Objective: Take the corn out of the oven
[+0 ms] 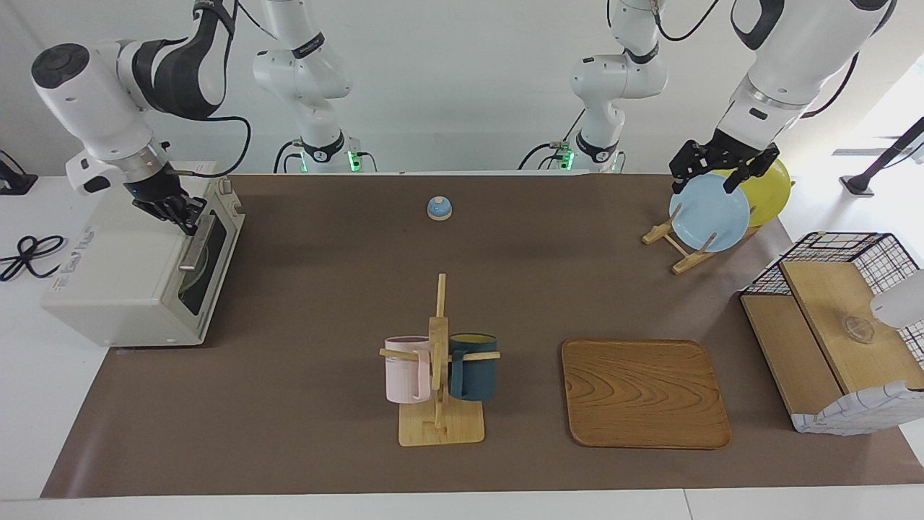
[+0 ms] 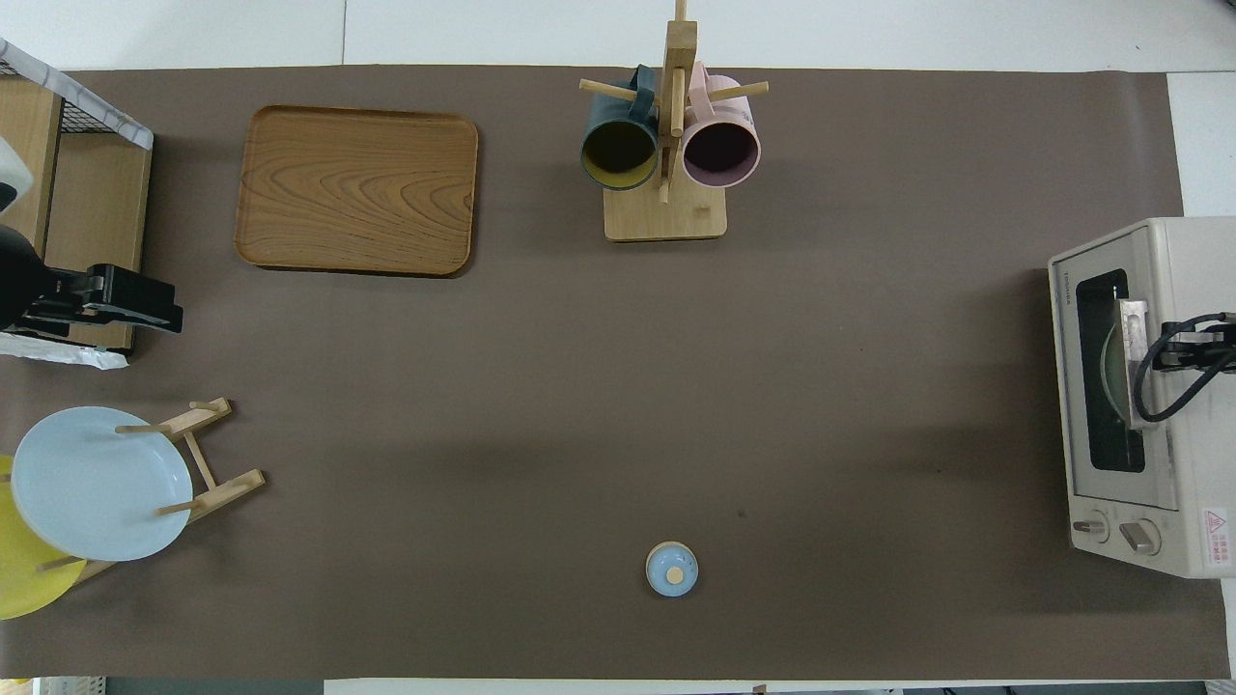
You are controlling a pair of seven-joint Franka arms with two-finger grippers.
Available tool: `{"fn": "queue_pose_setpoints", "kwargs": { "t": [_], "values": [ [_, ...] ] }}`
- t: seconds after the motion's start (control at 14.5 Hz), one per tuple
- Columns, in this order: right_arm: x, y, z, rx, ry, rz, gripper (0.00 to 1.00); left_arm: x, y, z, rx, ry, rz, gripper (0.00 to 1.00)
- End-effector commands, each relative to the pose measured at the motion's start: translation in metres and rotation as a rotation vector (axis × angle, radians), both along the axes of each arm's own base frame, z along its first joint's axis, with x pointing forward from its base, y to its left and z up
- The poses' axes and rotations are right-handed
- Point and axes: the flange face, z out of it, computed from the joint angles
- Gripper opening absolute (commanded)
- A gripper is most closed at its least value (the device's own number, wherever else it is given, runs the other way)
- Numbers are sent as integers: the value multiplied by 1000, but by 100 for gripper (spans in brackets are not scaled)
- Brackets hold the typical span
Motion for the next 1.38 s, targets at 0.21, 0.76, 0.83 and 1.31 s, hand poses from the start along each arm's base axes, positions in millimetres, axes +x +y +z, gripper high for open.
{"fn": "queue_pose_setpoints", "kwargs": {
  "t": [0.21, 0.76, 0.83, 1.31],
  "values": [
    [-2, -9, -15, 9, 7, 2, 0, -7, 4, 1, 19, -1, -5, 100],
    [4, -9, -23, 16, -8, -20, 0, -7, 4, 1, 19, 0, -5, 100],
    [4, -8, -26, 32, -8, -31, 0, -7, 4, 1, 19, 0, -5, 100],
    [19, 15, -53, 37, -17, 2, 0, -7, 4, 1, 19, 0, -5, 100]
  ]
}}
